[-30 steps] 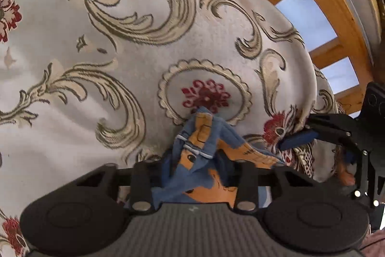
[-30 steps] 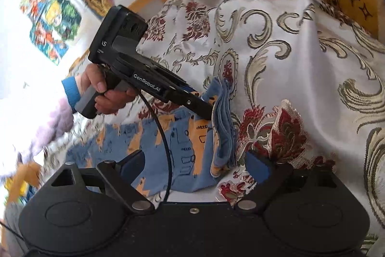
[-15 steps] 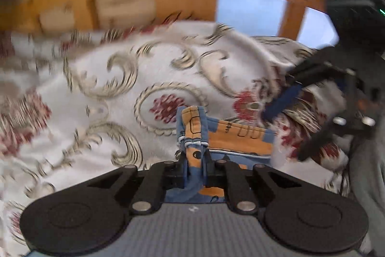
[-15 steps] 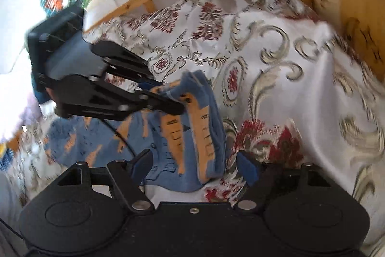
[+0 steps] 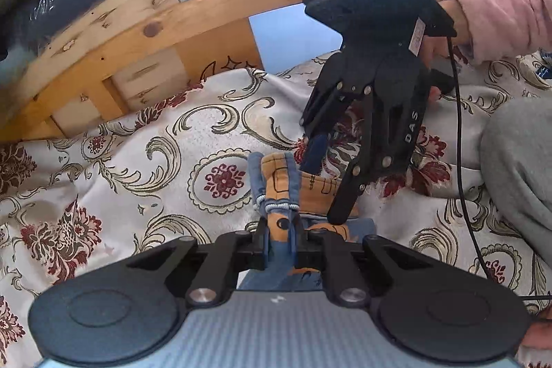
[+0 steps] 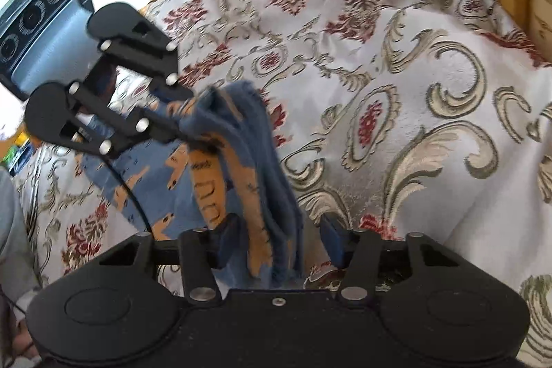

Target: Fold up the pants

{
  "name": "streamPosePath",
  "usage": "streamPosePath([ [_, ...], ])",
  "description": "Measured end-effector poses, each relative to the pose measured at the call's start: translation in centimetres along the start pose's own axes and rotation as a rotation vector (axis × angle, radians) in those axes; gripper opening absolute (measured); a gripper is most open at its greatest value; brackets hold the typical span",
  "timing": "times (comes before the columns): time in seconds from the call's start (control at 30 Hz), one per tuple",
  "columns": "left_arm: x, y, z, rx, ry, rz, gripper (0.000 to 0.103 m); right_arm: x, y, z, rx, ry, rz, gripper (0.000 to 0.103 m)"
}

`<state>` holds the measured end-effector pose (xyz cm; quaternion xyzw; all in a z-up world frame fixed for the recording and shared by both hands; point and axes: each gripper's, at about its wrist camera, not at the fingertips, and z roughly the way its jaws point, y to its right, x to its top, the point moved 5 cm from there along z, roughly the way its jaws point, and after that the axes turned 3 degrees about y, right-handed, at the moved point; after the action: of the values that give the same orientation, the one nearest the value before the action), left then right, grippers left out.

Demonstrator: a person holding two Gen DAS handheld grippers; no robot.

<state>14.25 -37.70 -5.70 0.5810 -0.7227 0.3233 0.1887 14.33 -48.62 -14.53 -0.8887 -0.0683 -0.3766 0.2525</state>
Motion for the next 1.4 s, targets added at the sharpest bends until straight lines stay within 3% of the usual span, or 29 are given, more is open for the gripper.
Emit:
streamPosePath([
  [0.03,0.0,0.0,-0.2,0.004,0.003,-0.002,0.012,-0.2,0.1,0.1,-0.006,-0.007,0.017,0.015],
  [0.07,0.0,-0.2,-0.2,0.007,0.006,-0.007,0.012,-0.4,0.5,0.1,-0.011,-0.007,0.062,0.011],
  [0.17,0.0,-0.9,0.4,0.024,0.01,-0.039,0.013,-0.6,1.0,-1.4,-0.029,0.055,0.174,0.01],
  [0.27,-0.1,-2.5,1.7,0.053,0.002,-0.104,0.028,-0.7,1.3,-3.1,-0.041,0.091,0.271,0.01],
  [0.5,-2.0,-7.1,2.1,0.045,0.035,-0.509,0.036,-1.5,3.1,-3.7,-0.018,0.075,0.424,0.009],
  [0.57,-2.9,-7.6,2.4,0.003,0.001,-0.627,0.048,-1.8,3.1,-3.4,-0.042,0.063,0.422,0.009],
  [0.7,-3.9,-8.0,3.6,-0.047,-0.092,-0.783,0.048,-1.8,2.6,-3.3,-0.09,0.072,0.43,0.01],
  [0.9,-1.4,-8.4,3.8,-0.168,-0.148,-0.952,0.048,-0.7,-0.8,-2.6,-0.254,0.065,0.26,0.01],
  [1.07,0.9,-9.0,4.9,-0.186,-0.271,-1.127,0.048,-0.2,-4.7,-2.3,-0.397,0.079,0.053,0.01],
  [1.4,2.1,-7.3,7.4,-0.072,-0.48,-1.105,0.048,-0.5,-10.6,0.1,-0.574,0.01,-0.311,0.01],
])
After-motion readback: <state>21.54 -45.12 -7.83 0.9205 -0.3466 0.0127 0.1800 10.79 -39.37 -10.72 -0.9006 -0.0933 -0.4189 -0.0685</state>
